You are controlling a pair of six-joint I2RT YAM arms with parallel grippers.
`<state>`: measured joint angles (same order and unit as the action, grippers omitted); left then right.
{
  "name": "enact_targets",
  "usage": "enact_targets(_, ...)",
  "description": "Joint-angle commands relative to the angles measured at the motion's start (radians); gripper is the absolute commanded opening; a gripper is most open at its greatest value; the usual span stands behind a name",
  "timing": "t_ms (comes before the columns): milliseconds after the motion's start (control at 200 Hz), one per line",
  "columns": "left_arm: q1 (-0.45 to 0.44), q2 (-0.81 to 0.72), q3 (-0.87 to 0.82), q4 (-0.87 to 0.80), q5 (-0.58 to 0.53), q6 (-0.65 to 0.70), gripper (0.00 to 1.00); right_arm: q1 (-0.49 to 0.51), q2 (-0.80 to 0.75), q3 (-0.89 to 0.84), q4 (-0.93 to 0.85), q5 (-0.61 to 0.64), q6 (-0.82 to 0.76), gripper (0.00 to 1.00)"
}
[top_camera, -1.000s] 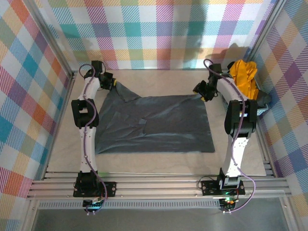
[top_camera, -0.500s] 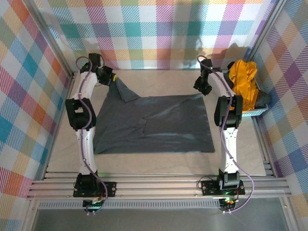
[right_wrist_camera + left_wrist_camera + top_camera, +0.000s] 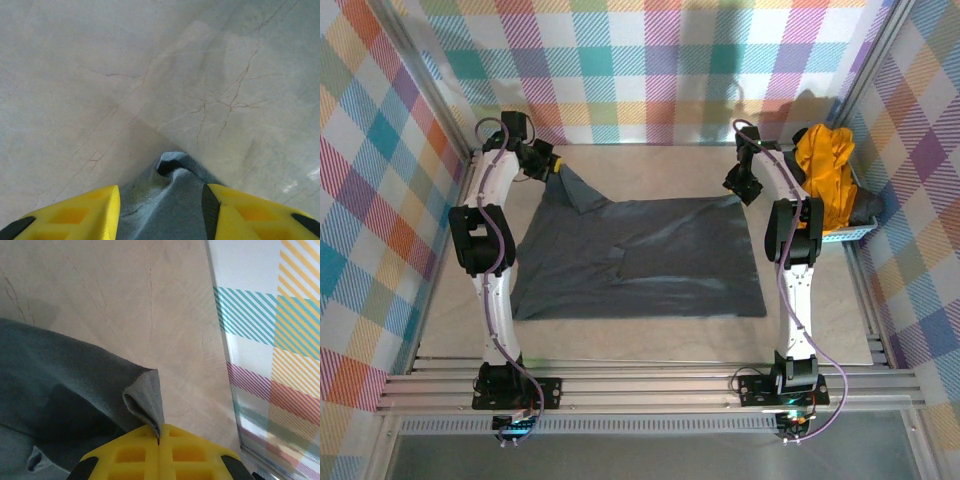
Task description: Fold and stack the t-shirts
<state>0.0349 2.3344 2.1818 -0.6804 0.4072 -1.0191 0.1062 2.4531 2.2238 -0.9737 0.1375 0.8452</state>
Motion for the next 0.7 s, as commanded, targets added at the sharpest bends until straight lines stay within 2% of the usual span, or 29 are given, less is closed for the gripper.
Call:
enact_targets(0,-0.004,-0.070,-0.007,-0.013,0.030,0.023,0.00,0.000,0.029,0.039,-0.018,-0.033,0.090,0.46)
enact_targets(315,-0.005,-0.104,-0.033,-0.030,0.045,0.040,0.00,-0.021,0.075,0.092,-0.034,-0.058,0.121,0.32)
enact_targets(370,-0.006,-0.109,-0.037,-0.031,0.048,0.039,0.00,-0.024,0.075,0.093,-0.029,-0.066,0.118,0.24)
enact_targets(465,-0.006,-0.126,-0.045,-0.041,0.052,0.035,0.00,-0.023,0.063,0.103,-0.024,-0.069,0.094,0.00)
enact_targets(695,-0.006,-0.237,-0.064,-0.155,0.050,0.014,0.00,-0.016,-0.068,0.072,-0.013,-0.051,-0.022,0.00)
